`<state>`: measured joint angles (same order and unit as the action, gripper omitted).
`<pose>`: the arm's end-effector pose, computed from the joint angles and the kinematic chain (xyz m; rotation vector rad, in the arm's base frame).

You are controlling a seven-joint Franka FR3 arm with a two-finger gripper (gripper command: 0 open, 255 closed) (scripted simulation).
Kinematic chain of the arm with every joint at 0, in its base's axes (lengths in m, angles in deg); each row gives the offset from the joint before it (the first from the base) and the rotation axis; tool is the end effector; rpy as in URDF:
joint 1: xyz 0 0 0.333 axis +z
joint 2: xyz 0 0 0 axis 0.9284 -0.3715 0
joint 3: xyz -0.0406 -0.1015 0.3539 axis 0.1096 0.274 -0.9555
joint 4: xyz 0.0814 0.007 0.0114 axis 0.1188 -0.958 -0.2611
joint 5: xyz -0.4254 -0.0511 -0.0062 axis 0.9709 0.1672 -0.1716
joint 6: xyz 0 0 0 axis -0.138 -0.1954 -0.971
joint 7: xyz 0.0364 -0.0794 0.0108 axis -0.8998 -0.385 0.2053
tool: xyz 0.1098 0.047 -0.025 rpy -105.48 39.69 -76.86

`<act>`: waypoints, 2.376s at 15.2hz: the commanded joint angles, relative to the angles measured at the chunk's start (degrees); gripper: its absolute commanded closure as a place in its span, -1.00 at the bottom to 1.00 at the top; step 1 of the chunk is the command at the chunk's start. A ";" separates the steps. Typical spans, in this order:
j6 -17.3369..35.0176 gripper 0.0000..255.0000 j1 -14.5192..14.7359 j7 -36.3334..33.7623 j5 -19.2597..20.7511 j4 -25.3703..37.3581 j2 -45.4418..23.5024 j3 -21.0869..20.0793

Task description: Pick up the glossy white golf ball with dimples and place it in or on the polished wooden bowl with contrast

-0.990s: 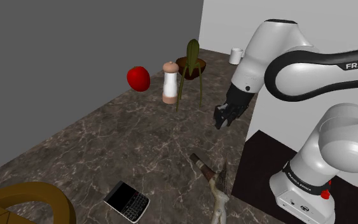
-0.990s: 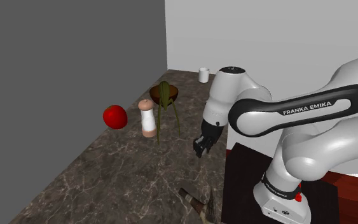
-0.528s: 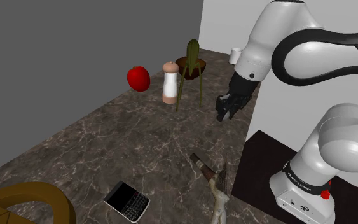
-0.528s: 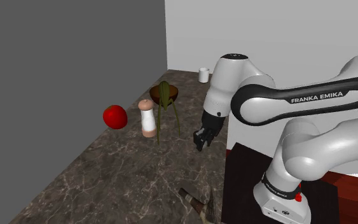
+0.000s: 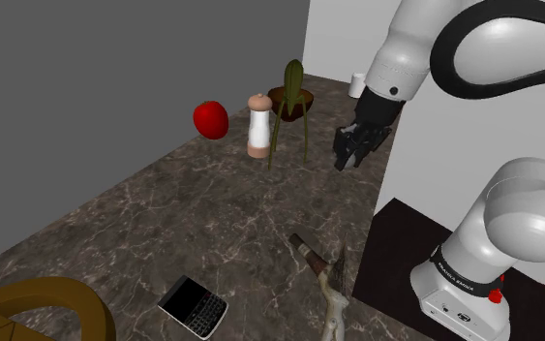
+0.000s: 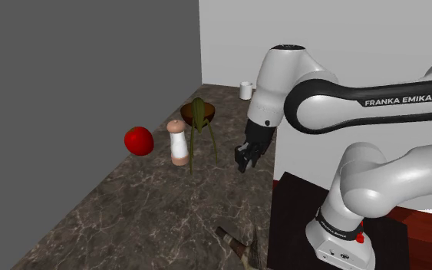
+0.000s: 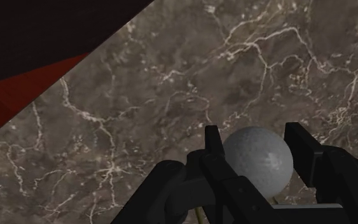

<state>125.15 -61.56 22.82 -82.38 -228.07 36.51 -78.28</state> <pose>0.2602 0.1390 0.4879 -3.0028 0.3488 -0.1719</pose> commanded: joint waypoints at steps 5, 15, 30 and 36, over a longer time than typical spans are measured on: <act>-4.48 1.00 -0.57 -0.41 1.12 4.57 -0.08 0.95; -4.84 1.00 -3.85 3.36 4.53 12.16 -7.86 4.57; 1.01 1.00 -10.50 14.73 10.19 34.50 -37.50 12.58; -0.29 1.00 -12.16 18.24 10.71 47.69 -49.78 14.80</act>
<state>125.47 -73.38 40.34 -71.74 -182.95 -11.23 -63.92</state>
